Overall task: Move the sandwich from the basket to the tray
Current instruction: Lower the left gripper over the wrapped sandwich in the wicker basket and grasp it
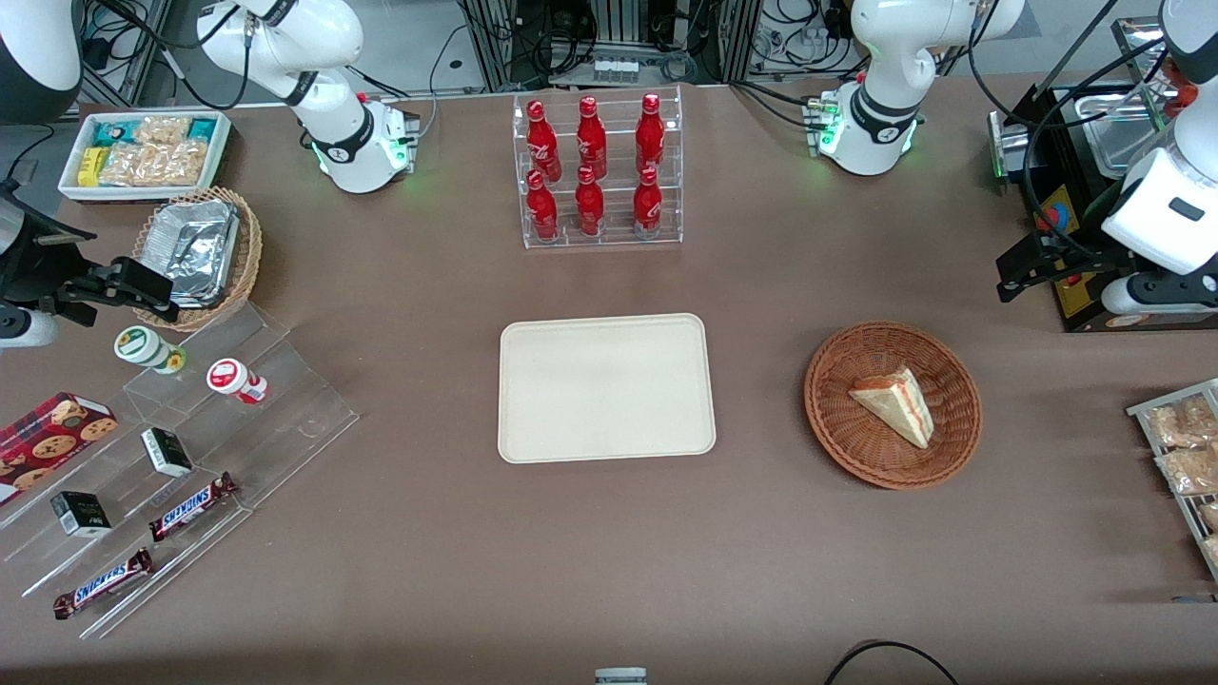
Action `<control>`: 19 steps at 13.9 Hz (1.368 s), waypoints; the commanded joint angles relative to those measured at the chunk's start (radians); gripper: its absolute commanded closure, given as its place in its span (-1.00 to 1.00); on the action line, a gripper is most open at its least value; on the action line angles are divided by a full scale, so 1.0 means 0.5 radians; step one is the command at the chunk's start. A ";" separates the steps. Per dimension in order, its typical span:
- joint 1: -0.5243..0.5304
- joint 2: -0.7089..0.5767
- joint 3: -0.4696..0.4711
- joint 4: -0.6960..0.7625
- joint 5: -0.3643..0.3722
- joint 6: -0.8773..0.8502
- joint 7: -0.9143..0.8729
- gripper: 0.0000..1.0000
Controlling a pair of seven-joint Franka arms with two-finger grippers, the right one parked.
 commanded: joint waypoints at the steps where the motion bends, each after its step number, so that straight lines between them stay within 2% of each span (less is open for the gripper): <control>1: -0.003 0.006 0.012 0.040 0.007 -0.099 0.046 -1.00; 7: -0.003 0.046 0.009 -0.064 0.111 0.014 0.024 -1.00; 11: 0.019 -0.009 0.012 -0.597 0.108 0.513 -0.067 -1.00; 17: 0.019 0.006 0.012 -1.272 0.108 1.277 -0.622 -1.00; 19: 0.016 0.082 0.012 -1.362 0.108 1.501 -0.827 -1.00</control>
